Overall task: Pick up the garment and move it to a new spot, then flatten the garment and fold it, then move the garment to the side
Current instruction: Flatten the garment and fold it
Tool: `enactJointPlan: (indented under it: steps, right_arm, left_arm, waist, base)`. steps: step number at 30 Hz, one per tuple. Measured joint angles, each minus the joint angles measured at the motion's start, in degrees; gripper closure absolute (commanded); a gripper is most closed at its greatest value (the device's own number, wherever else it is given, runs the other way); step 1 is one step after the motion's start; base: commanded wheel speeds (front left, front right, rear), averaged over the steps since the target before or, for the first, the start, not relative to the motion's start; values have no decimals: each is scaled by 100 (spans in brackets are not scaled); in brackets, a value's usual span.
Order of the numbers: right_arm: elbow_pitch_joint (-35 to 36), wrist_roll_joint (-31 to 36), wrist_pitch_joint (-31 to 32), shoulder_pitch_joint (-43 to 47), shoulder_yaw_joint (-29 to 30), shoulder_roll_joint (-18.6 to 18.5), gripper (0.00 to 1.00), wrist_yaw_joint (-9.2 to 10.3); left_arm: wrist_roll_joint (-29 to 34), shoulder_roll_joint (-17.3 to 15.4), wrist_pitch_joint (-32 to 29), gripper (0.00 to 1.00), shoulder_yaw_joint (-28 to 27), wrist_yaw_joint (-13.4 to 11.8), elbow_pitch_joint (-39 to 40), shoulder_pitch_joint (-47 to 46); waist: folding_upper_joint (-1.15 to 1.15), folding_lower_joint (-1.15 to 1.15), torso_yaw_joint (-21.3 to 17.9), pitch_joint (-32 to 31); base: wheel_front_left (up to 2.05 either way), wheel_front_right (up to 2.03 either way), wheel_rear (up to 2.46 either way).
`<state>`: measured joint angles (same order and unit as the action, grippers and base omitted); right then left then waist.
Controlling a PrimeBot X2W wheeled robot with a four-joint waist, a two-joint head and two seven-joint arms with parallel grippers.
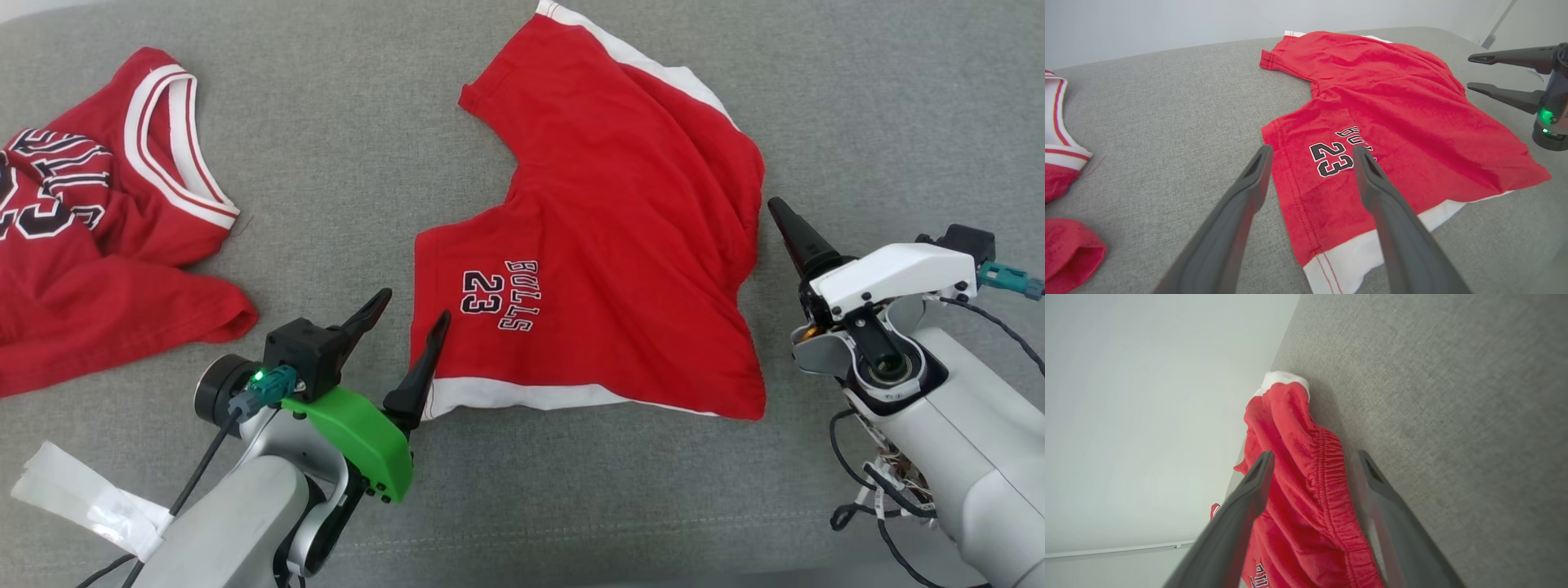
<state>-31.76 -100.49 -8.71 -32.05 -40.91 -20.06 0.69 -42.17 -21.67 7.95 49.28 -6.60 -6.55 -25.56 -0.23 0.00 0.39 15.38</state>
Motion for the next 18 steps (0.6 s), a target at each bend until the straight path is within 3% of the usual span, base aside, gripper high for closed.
enactJointPlan:
  steps: [14,16,17,18]
  right_arm:
    - [-721,-594,558,-451,249,394,0,281]
    - [-795,-602,625,-538,253,422,18,288]
    - [-829,-599,625,-572,255,428,36,288]
    - [-879,-599,625,-603,258,439,62,288]
  left_arm:
    - [9,34,25,0,-75,-3,-46,-9]
    - [9,34,25,0,-82,-5,-59,-9]
    - [9,35,26,0,-83,-5,-63,-9]
    - [9,35,34,0,-86,-5,-67,-9]
  waist:
    - [0,0,245,189]
    - [0,0,253,188]
    - [0,0,255,185]
    - [0,0,257,182]
  base:
    - [0,0,0]
    - [0,0,0]
    - [0,0,0]
    - [0,0,0]
